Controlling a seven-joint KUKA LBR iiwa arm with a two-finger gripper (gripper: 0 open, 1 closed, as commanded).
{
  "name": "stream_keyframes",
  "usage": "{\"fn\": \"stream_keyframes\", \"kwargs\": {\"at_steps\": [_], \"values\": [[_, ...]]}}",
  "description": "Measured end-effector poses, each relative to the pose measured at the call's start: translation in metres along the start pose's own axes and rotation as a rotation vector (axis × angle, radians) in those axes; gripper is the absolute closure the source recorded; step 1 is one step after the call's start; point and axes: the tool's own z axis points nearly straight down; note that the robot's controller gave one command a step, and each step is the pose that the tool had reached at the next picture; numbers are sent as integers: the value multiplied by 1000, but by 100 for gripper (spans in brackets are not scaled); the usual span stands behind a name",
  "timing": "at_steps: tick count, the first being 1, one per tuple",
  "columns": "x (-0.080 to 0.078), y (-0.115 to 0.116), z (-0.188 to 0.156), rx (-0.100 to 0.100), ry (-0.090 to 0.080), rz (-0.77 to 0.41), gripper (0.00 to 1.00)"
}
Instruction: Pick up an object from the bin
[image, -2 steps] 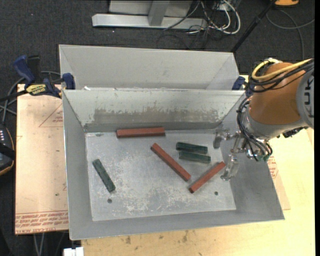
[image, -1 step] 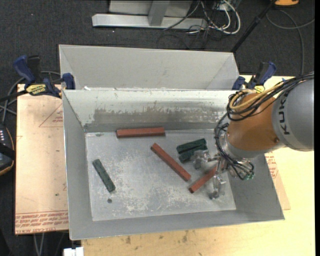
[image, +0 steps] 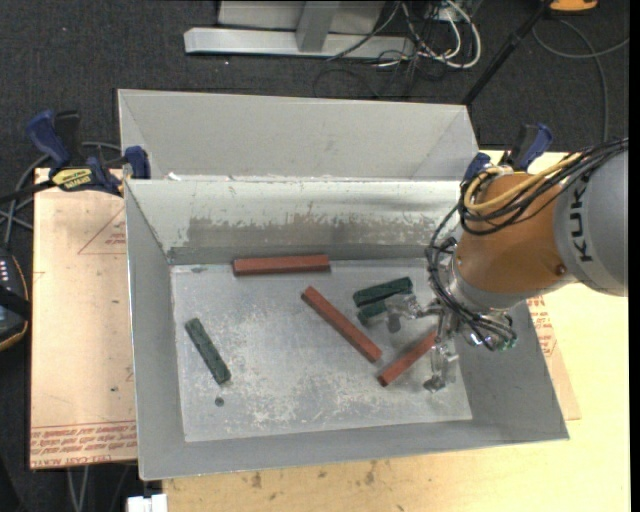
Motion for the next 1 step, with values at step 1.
{"fn": "stream_keyframes", "kwargs": {"at_steps": [1], "values": [[10, -28, 1, 1, 1, -192, 0]]}}
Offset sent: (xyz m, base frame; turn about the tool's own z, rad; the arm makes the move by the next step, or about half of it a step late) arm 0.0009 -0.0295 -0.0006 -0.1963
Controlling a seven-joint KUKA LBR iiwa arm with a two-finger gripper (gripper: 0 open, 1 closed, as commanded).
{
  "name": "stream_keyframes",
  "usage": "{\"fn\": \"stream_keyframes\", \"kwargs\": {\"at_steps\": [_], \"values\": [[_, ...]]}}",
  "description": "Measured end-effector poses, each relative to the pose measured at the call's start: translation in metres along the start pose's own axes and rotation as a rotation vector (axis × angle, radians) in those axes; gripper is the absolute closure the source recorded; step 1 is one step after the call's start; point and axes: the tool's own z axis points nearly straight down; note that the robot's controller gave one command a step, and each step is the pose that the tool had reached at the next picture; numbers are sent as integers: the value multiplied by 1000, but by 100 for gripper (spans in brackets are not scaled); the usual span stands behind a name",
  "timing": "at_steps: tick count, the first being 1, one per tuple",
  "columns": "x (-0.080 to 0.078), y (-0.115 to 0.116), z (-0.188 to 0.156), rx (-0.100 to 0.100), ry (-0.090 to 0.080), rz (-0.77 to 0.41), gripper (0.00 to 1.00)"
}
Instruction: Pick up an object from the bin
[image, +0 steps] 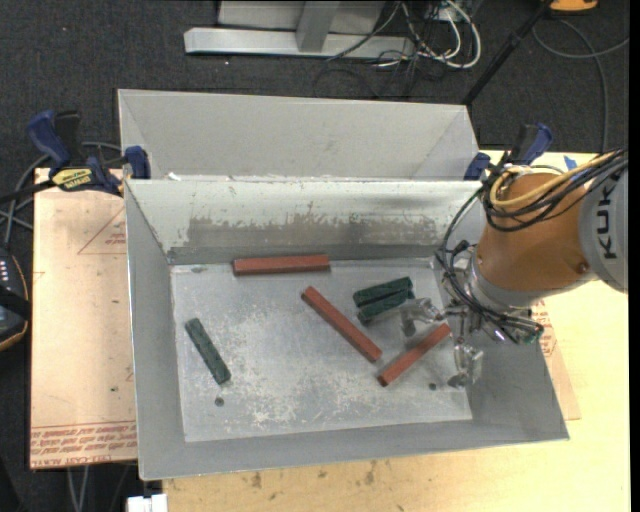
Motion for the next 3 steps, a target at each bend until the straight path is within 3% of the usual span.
{"fn": "stream_keyframes", "kwargs": {"at_steps": [1, 2, 3], "values": [[-10, 15, 31, -4, 3, -89, 0], [-11, 15, 31, -3, 2, -88, 0], [-11, 14, 31, -2, 1, -88, 100]]}}
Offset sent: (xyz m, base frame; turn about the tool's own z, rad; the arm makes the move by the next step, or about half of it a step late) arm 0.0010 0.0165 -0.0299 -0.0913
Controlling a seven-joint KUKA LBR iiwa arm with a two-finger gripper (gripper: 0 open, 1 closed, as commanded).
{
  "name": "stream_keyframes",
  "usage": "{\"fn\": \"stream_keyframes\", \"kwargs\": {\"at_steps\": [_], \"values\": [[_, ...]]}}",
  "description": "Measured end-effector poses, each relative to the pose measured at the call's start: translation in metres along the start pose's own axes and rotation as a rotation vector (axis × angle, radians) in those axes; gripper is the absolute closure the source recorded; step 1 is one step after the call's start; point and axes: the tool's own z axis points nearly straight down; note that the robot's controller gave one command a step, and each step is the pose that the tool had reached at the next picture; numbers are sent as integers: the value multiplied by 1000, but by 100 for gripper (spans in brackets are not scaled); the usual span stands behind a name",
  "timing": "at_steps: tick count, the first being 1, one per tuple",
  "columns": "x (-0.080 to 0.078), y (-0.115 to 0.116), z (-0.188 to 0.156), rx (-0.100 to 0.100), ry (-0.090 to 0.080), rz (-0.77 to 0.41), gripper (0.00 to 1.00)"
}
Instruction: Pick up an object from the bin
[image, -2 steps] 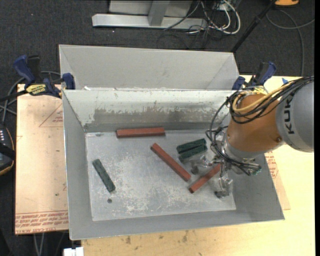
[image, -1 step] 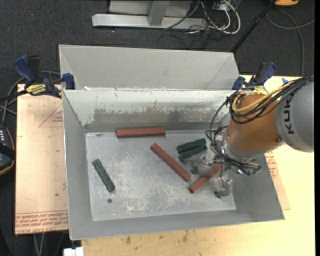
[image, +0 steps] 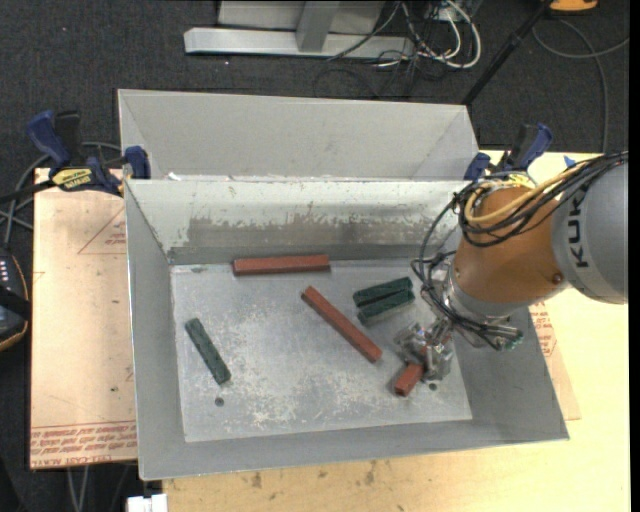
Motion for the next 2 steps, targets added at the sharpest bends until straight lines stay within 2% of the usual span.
{"fn": "stream_keyframes", "kwargs": {"at_steps": [1, 2], "values": [[-2, 0, -24, 2, -3, 1, 100], [-4, -1, -94, 5, -6, 4, 100]]}}
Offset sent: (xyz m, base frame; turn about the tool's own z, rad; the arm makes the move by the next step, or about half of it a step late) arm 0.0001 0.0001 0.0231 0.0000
